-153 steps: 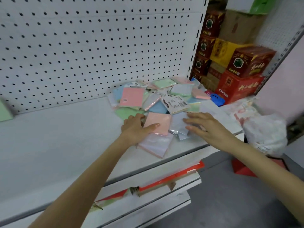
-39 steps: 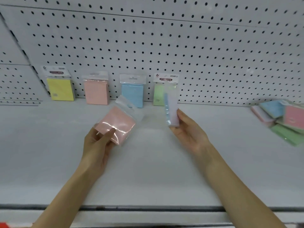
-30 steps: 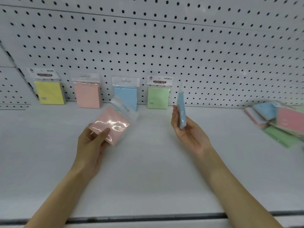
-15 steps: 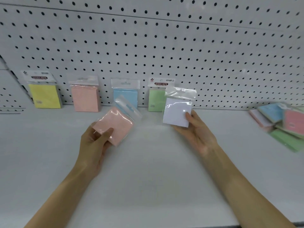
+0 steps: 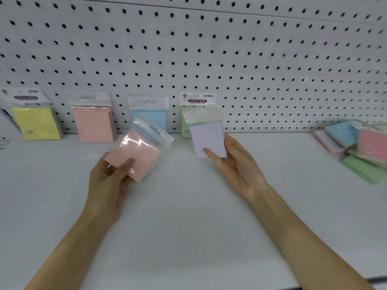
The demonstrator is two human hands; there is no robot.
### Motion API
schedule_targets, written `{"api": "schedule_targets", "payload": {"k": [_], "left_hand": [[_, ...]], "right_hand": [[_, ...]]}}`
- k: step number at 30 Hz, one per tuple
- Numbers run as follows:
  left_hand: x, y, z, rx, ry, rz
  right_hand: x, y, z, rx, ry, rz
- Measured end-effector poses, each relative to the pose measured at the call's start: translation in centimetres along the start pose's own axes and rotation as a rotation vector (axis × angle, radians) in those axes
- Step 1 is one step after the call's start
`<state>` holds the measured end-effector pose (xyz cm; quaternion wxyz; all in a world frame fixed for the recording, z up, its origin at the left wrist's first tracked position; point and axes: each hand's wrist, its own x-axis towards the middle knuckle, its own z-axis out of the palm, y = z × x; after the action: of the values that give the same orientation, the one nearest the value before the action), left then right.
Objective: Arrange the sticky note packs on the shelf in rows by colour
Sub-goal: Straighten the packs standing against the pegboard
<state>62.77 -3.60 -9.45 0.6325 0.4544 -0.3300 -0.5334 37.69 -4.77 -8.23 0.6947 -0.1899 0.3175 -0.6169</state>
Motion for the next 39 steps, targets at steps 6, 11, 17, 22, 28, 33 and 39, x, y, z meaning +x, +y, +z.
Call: {"api": "schedule_targets", "payload": {"k": [6, 11, 17, 22, 28, 33, 39], "left_hand": [[-0.1, 0.1, 0.1, -0.017, 0.008, 0.001], [-0.2, 0.0, 0.0, -0.008, 0.015, 0.010], [-0.2, -0.1, 0.0, 0.009, 0.025, 0.015], [-0.2, -0.1, -0.1, 0.014, 0.039, 0.024], [-0.2, -0.1, -0.2, -0.014, 0.056, 0.023], [0.0, -0.1, -0.4, -0.070, 0.090, 0.013], [0.0, 0.0, -0.5, -0.086, 0.106, 0.004]], "right_hand": [[-0.1, 0.5, 0.1, 0.034, 0.029, -0.013], [-0.2, 0.9, -0.4, -0.320, 0.011, -0.223], [0.0, 1.4, -1.2, -0.990, 0.086, -0.453], [-0.1, 1.3, -1.3, -1.181, 0.186, -0.419], [-0.6, -0.7, -1.7, -1.033, 0.084, -0.180], [-0.8, -1.2, -1.9, -1.025, 0.082, -0.201], [-1.0, -1.0, -2.1, -1.084, 0.194, -0.367]]}}
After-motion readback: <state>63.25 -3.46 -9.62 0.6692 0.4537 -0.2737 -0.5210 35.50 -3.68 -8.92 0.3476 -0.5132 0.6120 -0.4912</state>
